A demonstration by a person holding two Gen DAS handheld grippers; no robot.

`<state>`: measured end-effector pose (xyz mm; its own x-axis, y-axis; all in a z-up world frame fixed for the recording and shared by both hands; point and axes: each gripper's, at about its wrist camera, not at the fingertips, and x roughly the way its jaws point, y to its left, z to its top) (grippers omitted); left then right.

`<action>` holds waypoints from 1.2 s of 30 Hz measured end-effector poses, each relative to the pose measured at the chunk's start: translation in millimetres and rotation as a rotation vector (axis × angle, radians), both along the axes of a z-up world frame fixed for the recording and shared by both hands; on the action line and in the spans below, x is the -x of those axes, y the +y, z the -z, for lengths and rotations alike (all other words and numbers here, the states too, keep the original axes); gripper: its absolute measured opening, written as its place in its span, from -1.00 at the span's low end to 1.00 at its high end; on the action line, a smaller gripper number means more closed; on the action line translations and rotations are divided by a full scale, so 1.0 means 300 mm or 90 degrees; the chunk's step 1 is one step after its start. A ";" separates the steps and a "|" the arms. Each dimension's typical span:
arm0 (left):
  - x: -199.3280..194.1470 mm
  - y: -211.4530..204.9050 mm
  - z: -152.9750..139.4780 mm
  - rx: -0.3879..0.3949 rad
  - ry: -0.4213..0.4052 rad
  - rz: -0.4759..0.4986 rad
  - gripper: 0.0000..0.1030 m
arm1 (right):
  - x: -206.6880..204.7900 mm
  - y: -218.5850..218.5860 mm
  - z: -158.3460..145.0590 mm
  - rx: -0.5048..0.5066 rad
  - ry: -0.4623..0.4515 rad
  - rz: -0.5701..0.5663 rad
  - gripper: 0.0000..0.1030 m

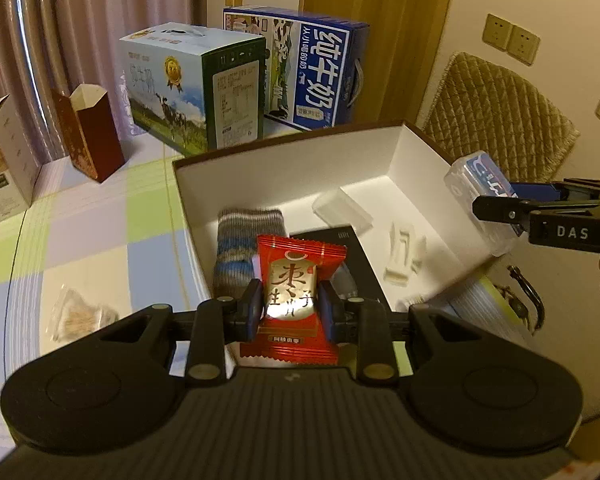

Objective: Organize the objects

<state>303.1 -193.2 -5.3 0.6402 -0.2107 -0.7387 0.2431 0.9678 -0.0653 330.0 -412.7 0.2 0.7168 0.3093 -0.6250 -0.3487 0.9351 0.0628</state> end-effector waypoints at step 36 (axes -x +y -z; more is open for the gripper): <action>-0.505 -0.052 0.253 -0.095 0.080 -0.022 -0.52 | -0.525 0.028 0.256 0.082 0.064 -0.009 0.05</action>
<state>454.6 -208.8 -81.3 0.5463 -0.0720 -0.8345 0.2086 0.9766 0.0524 487.5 -404.2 -76.7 0.6453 0.2312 -0.7281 -0.3597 0.9328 -0.0227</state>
